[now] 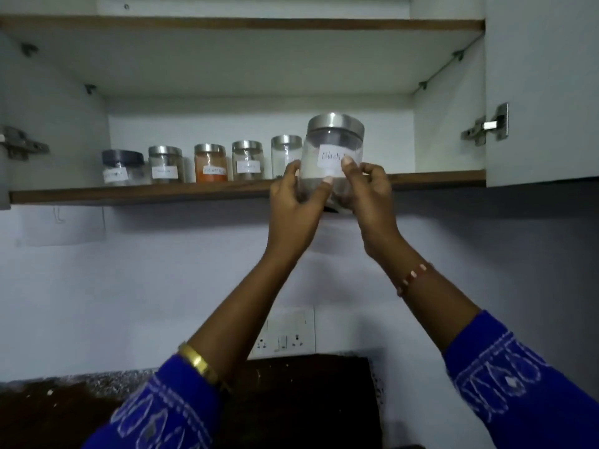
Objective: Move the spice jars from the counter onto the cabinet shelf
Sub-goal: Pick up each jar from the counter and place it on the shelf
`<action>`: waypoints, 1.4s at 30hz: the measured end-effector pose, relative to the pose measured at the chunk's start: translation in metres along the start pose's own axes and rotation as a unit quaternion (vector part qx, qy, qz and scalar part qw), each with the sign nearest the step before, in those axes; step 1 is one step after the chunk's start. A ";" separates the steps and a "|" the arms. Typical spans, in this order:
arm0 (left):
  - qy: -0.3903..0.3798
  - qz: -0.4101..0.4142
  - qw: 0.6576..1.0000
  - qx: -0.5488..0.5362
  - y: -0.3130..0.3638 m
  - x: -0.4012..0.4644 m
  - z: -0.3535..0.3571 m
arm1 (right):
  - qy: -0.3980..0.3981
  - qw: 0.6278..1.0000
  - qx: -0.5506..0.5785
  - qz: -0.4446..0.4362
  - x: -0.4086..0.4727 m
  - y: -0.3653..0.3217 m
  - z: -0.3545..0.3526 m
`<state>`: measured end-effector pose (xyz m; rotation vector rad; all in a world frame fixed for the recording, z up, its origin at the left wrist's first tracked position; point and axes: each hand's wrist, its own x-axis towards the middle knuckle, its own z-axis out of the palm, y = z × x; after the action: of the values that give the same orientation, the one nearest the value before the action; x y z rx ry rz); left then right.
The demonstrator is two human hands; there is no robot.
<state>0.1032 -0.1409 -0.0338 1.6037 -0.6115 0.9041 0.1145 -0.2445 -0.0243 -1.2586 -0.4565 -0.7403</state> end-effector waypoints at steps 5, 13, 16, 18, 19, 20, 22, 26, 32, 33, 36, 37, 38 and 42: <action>-0.004 0.029 0.999 0.032 0.010 0.057 0.013 | -0.033 0.990 -0.115 -0.074 0.058 -0.016 -0.001; -0.062 -0.016 0.981 0.183 -0.014 0.115 0.039 | -0.087 0.961 -0.244 -0.094 0.119 0.000 -0.013; -0.090 -0.030 0.966 0.242 -0.027 0.130 0.050 | -0.105 0.952 -0.278 -0.072 0.139 0.015 -0.019; -0.102 -0.035 0.956 0.272 -0.035 0.138 0.055 | -0.121 0.945 -0.299 -0.056 0.150 0.022 -0.024; -0.102 -0.032 0.952 0.286 -0.040 0.142 0.057 | -0.128 0.940 -0.311 -0.054 0.155 0.026 -0.026; -0.099 -0.027 0.948 0.302 -0.044 0.147 0.059 | -0.131 0.935 -0.325 -0.057 0.162 0.029 -0.027; -0.077 -0.034 0.940 0.329 -0.049 0.155 0.063 | -0.125 0.924 -0.355 -0.062 0.172 0.034 -0.025; -0.072 -0.068 0.919 0.381 -0.060 0.172 0.069 | -0.096 0.907 -0.408 -0.048 0.188 0.041 -0.021; -0.164 -0.121 0.865 0.459 -0.065 0.194 0.071 | -0.106 0.855 -0.507 -0.037 0.201 0.050 -0.014; -0.180 -0.125 0.852 0.474 -0.065 0.196 0.071 | -0.114 0.841 -0.527 -0.036 0.201 0.049 -0.012; -0.222 -0.134 0.818 0.513 -0.070 0.204 0.072 | -0.172 0.801 -0.574 -0.008 0.201 0.043 -0.010; -0.229 -0.141 0.812 0.519 -0.070 0.205 0.073 | -0.194 0.789 -0.583 0.002 0.200 0.042 -0.010; -0.235 -0.145 0.808 0.521 -0.071 0.207 0.074 | -0.207 0.780 -0.591 0.015 0.201 0.042 -0.009; -0.228 -0.161 0.820 0.499 -0.071 0.205 0.077 | -0.189 0.794 -0.577 0.033 0.203 0.047 -0.006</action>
<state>0.2938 -0.1834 0.0887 2.8283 -0.1183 0.5794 0.2877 -0.2946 0.0799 -2.6009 -0.2442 -0.7029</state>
